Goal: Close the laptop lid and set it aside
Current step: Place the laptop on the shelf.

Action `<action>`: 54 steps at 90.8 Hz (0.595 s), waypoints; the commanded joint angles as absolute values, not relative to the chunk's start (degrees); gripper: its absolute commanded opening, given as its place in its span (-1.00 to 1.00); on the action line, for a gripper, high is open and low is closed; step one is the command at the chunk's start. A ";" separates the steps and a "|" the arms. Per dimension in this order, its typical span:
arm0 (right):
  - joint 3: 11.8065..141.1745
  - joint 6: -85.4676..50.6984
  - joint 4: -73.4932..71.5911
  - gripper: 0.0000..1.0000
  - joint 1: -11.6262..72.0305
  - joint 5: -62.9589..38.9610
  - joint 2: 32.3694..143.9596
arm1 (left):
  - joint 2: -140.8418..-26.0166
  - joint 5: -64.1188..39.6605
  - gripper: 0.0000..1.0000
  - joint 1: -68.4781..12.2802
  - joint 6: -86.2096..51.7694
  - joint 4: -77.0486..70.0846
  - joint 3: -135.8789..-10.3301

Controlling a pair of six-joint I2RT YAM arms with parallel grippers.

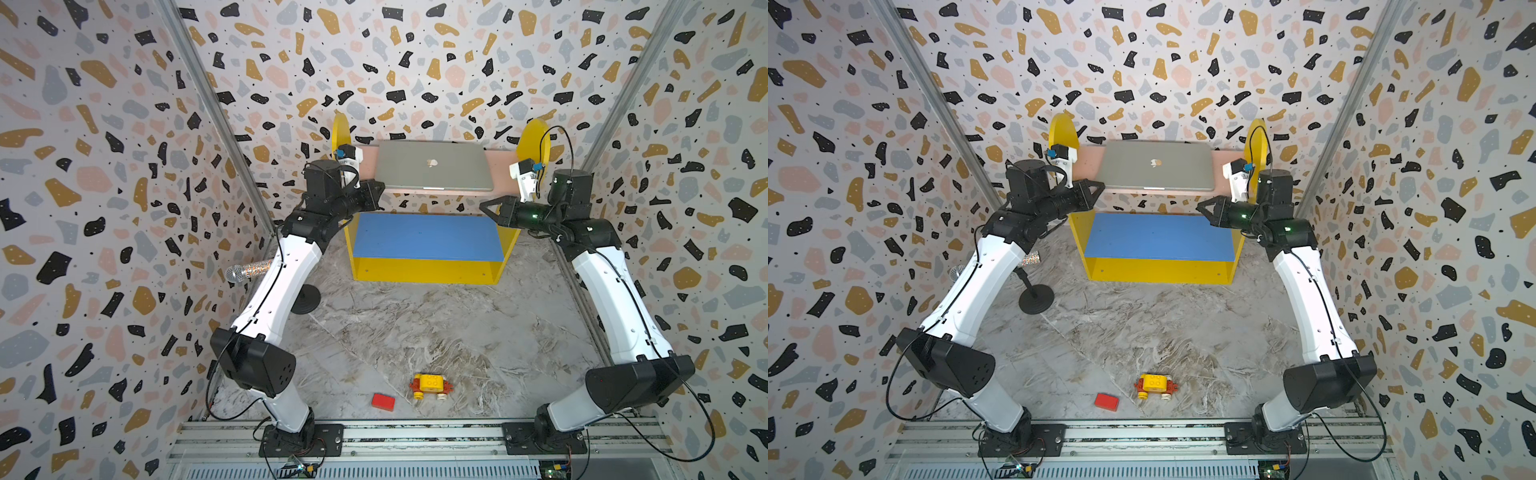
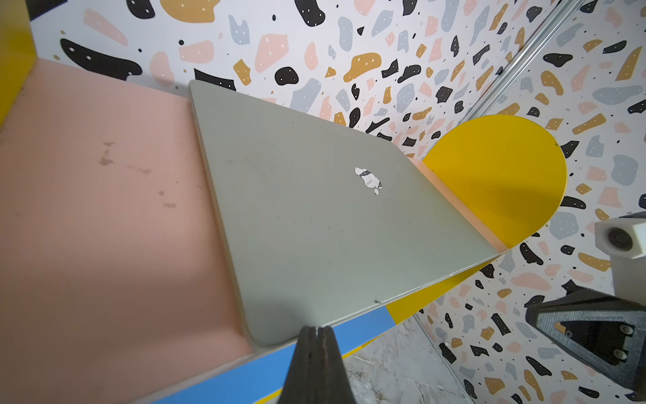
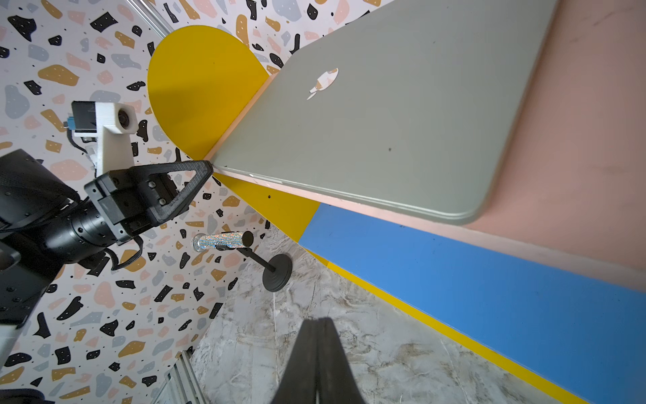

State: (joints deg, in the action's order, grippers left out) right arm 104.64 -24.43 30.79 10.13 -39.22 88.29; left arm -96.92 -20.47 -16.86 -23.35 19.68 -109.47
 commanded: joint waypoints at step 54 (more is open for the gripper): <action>98.87 -22.13 29.15 -0.83 9.53 -36.43 79.49 | -89.67 -20.41 -0.92 -16.08 -24.09 18.88 -107.72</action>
